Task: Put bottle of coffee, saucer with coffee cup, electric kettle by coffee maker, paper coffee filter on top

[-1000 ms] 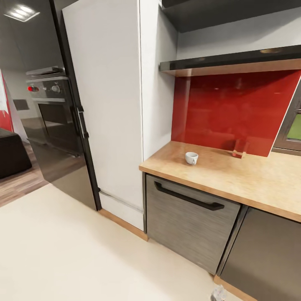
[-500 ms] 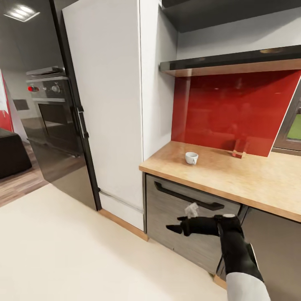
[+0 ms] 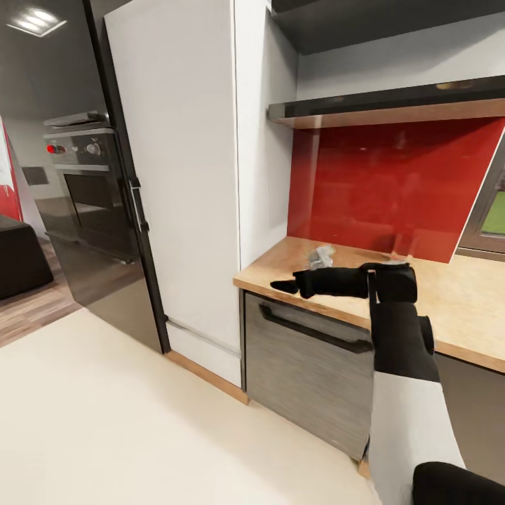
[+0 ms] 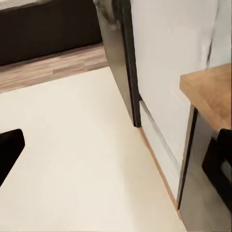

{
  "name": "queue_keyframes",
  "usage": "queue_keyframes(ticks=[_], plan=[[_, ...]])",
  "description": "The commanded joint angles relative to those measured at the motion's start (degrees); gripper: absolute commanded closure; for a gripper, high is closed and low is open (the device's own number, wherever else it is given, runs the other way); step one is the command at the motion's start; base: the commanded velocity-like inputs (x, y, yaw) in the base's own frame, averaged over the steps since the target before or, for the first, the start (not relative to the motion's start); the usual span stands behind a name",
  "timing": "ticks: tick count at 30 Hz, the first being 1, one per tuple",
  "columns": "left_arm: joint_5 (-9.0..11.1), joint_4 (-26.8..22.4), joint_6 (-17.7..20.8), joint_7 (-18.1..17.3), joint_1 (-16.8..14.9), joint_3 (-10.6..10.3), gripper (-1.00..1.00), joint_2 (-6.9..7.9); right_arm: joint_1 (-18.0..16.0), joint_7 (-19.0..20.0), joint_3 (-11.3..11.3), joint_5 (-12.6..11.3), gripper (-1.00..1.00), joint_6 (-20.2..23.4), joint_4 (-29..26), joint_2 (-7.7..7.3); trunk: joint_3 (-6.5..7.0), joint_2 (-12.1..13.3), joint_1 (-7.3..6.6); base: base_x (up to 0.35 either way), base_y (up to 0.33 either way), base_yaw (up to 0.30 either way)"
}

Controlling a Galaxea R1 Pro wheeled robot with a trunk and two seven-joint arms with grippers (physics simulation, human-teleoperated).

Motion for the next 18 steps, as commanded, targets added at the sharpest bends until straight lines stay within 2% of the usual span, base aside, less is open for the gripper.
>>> queue_keyframes(ticks=[1,2,4,5,7,9,11,16,18], plan=[[-0.3,0.1,-0.2,-0.3,0.0,0.4,-1.0,0.0,-1.3,0.2,-0.1,1.0,-1.0,0.5,0.0,-0.52,-0.08,0.0,0.0,0.0,0.0,0.0],[-0.3,0.1,-0.2,-0.3,0.0,0.4,-1.0,0.0,-2.9,-0.2,-0.1,2.2,-1.0,0.6,0.2,-1.68,-0.08,0.0,0.0,0.0,0.0,0.0],[-0.3,0.1,-0.2,-0.3,-0.1,0.4,-1.0,0.0,-4.6,-0.5,-0.1,4.2,-1.0,0.6,0.7,-2.95,-0.08,0.0,0.0,0.0,0.0,0.0],[-0.3,0.1,-0.2,-0.3,0.0,0.4,-1.0,0.0,-7.2,-0.8,-0.2,7.9,-1.0,0.6,2.0,-4.76,-0.08,0.0,0.0,0.0,0.0,0.0],[-0.3,0.1,-0.2,-0.3,0.0,0.4,-1.0,0.0,-9.0,-0.9,-0.2,10.7,-1.0,0.6,3.0,-6.02,-0.08,0.0,0.0,0.0,0.0,0.0],[-0.3,0.1,-0.2,-0.3,0.0,0.4,-1.0,0.0,-12.2,-1.0,-0.2,15.3,-1.0,0.5,5.1,-8.41,-0.08,0.0,0.0,0.0,0.0,0.0],[-0.3,0.1,-0.2,-0.3,0.0,0.4,-1.0,0.0,-14.3,-1.0,-0.2,17.6,-1.0,0.5,6.7,-9.7,-0.08,0.0,0.0,0.0,0.0,0.0],[-0.3,0.1,-0.2,-0.3,0.0,0.4,-1.0,0.0,-17.9,-1.1,-0.1,22.3,-1.0,0.5,11.4,-10.95,-0.08,0.0,0.0,0.0,0.0,0.0],[-0.3,0.1,-0.2,-0.3,0.0,0.4,-1.0,0.0,-19.9,-1.3,-0.1,27.4,-1.0,0.4,14.7,-11.24,-0.08,0.0,0.0,0.0,0.0,0.0]])
